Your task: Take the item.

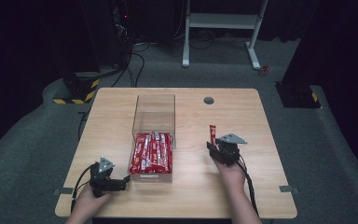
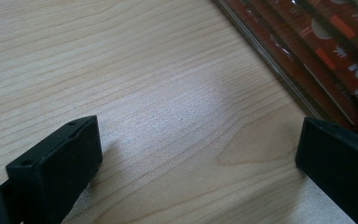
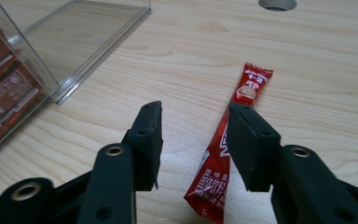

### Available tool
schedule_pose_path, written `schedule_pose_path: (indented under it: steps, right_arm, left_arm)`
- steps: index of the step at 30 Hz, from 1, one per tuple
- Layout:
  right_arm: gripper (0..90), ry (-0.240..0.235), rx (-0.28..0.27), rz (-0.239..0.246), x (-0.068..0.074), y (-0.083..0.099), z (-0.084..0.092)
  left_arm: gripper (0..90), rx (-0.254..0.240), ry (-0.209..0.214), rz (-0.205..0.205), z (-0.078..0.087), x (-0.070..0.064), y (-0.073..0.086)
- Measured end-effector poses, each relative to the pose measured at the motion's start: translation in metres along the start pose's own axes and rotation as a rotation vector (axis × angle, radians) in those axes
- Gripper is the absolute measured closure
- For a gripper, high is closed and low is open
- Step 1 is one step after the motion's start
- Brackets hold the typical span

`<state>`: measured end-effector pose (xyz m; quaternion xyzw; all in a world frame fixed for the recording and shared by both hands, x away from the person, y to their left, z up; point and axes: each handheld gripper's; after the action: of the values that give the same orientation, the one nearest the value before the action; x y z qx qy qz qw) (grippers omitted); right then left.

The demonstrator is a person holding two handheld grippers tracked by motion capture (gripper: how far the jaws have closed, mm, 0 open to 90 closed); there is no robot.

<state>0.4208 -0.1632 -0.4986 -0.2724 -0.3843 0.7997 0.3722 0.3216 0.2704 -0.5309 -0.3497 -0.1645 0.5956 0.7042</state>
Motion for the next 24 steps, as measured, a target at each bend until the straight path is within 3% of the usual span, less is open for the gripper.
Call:
schedule_pose_path:
  steps: [5, 11, 24]
  right_arm:
    - [41.1, -0.004, -0.018, 0.003, 0.003, -0.004, 0.006]
    - [32.4, 0.000, -0.027, 0.016, 0.008, -0.007, 0.015]
    - [29.9, 0.028, -0.048, 0.006, 0.005, -0.003, 0.043]
  left_arm:
    - [0.6, 0.000, 0.000, 0.000, 0.000, 0.000, 0.000]
    - [0.6, 0.004, 0.001, -0.003, 0.000, 0.000, 0.000]
    - [0.6, 0.004, 0.001, -0.002, 0.000, 0.000, 0.000]
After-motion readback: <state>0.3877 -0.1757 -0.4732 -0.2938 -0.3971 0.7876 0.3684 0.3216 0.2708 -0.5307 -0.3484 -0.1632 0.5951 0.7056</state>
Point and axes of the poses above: each handheld gripper's, and its own axes: z roughly backward along the jaws, y roughly out of its underside, x roughly to its left, and after that the axes turned 15 degrees about z, right-handed
